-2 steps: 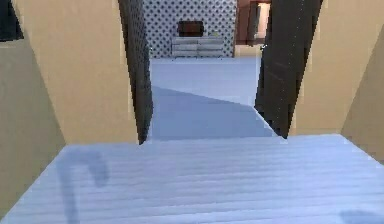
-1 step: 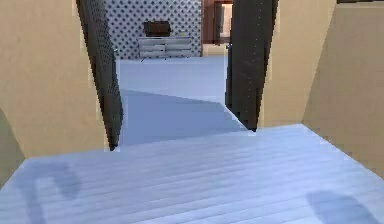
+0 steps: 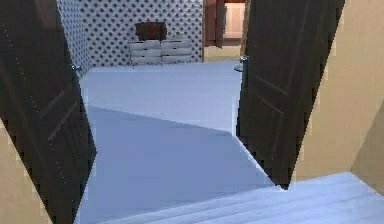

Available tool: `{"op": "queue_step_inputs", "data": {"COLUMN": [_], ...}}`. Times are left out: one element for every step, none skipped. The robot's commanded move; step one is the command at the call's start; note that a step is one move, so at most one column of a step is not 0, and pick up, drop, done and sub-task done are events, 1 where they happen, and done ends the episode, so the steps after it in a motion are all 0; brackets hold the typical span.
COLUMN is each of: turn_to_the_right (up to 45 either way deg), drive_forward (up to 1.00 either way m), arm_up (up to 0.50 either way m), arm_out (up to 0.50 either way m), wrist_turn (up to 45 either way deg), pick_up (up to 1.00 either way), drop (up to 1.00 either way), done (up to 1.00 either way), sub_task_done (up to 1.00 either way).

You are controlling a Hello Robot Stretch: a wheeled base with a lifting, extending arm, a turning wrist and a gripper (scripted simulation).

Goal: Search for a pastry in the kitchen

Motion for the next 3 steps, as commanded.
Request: {"op": "queue_step_inputs", "data": {"turn_to_the_right": [0.0, 0.0, 6.0], "drive_forward": [1.00, 1.00, 0.00], "arm_up": [0.00, 0.00, 0.00], "arm_out": [0.00, 0.00, 0.00], "wrist_turn": [0.0, 0.0, 0.0], "pick_up": [0.00, 0.00, 0.00], "drop": [0.00, 0.00, 0.00], "done": [0.00, 0.00, 0.00], "sub_task_done": [0.00, 0.00, 0.00]}}
